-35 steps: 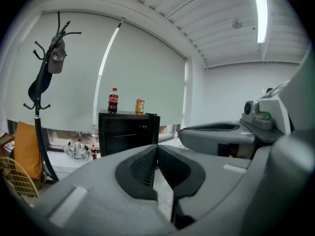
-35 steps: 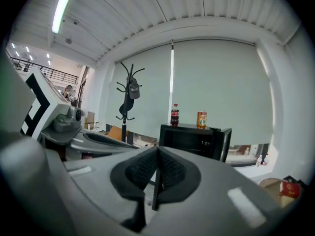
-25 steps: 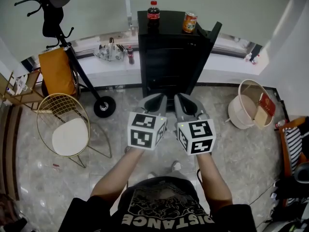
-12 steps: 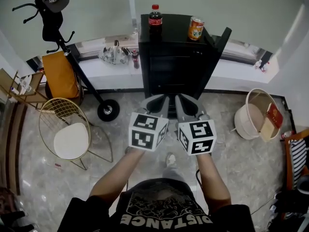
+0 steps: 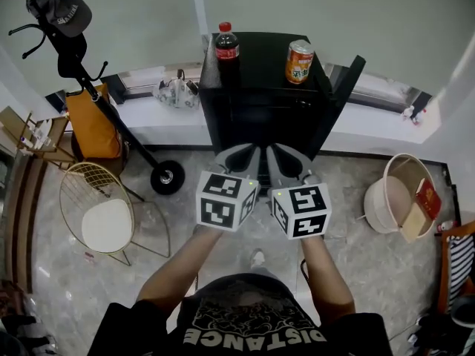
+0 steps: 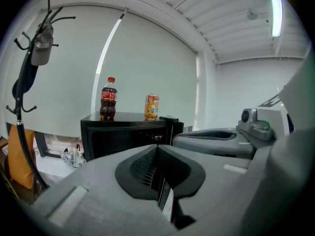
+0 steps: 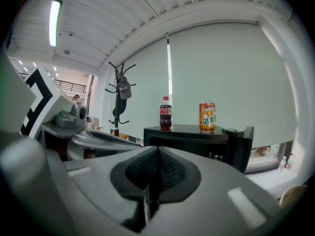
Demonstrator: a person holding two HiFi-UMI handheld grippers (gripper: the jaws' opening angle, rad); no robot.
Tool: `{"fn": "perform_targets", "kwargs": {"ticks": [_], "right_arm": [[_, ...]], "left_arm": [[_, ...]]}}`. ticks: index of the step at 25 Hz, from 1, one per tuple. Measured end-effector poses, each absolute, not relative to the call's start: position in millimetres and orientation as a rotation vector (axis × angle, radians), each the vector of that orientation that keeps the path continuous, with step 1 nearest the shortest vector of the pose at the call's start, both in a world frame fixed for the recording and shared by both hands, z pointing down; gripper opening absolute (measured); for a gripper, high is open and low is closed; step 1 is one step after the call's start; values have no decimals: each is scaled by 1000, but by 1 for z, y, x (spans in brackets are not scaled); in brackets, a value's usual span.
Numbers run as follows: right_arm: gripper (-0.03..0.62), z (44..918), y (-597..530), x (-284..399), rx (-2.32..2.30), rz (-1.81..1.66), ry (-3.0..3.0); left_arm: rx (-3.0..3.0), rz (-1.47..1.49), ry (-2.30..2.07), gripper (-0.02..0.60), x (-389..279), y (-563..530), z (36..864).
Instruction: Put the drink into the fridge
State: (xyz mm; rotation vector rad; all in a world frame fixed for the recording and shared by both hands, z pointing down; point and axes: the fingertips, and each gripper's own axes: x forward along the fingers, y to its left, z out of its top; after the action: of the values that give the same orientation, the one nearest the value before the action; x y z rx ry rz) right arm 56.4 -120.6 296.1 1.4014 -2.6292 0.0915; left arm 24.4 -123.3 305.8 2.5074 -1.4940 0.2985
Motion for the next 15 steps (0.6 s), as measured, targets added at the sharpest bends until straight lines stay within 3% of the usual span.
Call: {"fn": "perform_targets", "kwargs": {"ticks": [15], "right_arm": [[3,285,-189,106,1372,92,-2675]], "left_arm": [[2488,312,-1564,5,66,-189,292]]}}
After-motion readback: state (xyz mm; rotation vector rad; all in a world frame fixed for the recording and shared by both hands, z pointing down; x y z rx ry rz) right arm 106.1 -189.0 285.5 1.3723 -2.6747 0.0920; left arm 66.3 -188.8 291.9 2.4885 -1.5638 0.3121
